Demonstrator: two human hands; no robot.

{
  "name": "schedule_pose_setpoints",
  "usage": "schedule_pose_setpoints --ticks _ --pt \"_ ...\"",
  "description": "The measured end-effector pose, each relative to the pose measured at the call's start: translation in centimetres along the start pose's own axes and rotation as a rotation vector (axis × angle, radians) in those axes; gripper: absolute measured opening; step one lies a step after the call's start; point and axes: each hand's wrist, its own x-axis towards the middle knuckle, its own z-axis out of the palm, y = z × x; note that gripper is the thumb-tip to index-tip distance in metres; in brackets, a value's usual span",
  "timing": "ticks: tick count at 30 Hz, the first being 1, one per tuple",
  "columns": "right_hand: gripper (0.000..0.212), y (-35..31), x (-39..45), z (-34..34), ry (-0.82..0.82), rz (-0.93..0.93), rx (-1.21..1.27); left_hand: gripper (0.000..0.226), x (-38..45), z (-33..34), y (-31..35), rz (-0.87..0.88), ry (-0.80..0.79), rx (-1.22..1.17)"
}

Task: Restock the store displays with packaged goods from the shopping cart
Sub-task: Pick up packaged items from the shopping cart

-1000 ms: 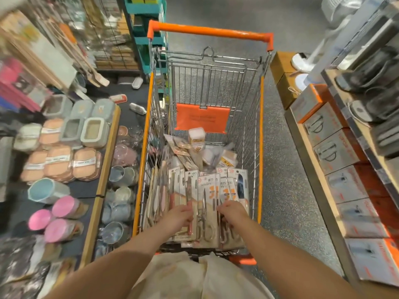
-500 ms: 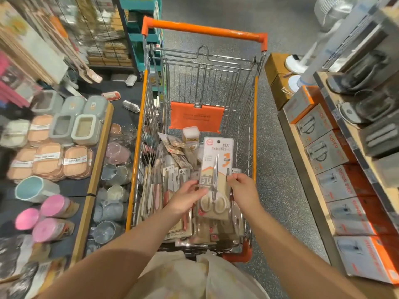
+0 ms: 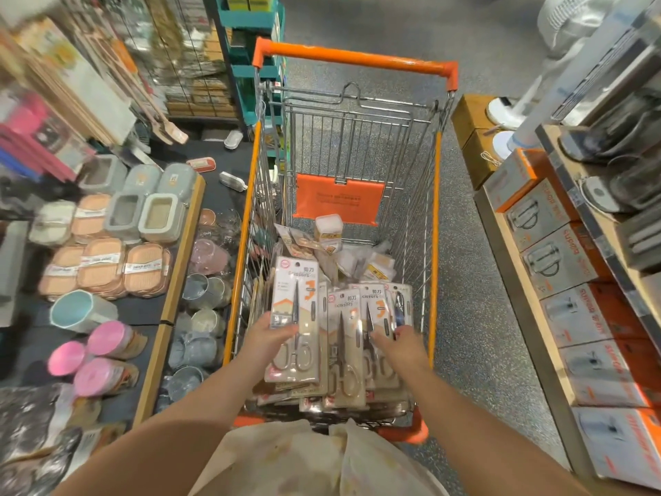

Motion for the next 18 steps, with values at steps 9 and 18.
schedule_pose_setpoints --ticks 9,18 --pt "0.023 0.4 0.7 0.2 0.033 -0.02 -0.018 0.019 0.1 -0.8 -1.2 -0.095 0.058 -0.022" --pt "0.02 -1.8 -4.0 -4.1 0.275 -0.211 0.631 0.083 -0.5 0.6 -0.4 -0.016 -0.035 -0.133"
